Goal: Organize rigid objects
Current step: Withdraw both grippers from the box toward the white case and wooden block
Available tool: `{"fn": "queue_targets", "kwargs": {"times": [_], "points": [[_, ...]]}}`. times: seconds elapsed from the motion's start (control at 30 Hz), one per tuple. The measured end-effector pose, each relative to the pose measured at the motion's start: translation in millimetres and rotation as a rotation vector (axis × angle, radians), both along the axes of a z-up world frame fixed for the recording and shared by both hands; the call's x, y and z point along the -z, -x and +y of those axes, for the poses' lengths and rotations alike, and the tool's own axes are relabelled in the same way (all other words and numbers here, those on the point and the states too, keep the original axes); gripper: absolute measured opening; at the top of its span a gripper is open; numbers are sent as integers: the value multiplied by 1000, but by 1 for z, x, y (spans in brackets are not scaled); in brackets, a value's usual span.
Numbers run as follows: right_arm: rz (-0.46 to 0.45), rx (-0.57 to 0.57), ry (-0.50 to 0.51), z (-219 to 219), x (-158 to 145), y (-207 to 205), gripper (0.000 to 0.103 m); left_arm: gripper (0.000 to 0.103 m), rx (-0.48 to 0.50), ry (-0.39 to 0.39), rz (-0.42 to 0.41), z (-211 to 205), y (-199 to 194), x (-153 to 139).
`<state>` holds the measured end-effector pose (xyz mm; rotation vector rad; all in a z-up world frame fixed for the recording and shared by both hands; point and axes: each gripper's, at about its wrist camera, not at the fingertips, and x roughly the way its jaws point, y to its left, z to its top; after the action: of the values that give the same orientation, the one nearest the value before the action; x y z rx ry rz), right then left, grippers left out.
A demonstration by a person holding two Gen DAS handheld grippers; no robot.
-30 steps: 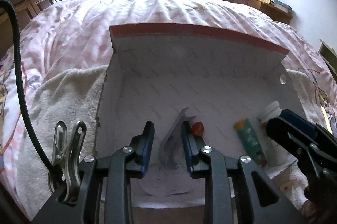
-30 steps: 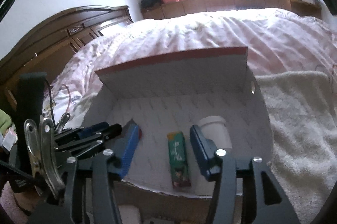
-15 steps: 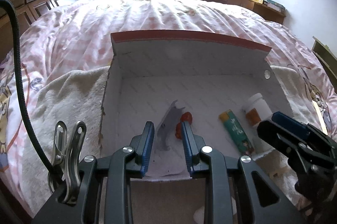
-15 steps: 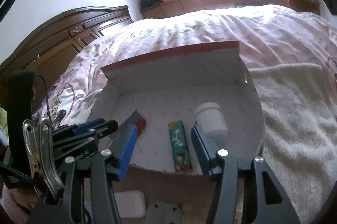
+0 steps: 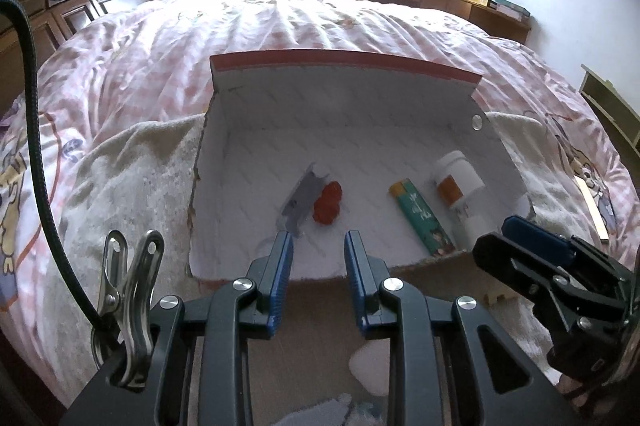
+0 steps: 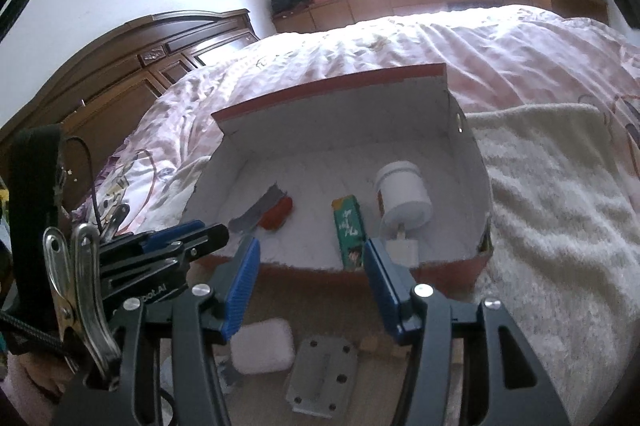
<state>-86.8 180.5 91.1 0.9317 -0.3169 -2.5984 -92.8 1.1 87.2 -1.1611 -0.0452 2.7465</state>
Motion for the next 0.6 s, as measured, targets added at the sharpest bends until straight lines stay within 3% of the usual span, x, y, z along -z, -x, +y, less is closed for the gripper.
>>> {"fn": "queue_targets", "kwargs": {"times": [0.6], "points": [[-54,23,-5,16,22,-40,57,27,11,-17,-8,-4,-30,4]]}}
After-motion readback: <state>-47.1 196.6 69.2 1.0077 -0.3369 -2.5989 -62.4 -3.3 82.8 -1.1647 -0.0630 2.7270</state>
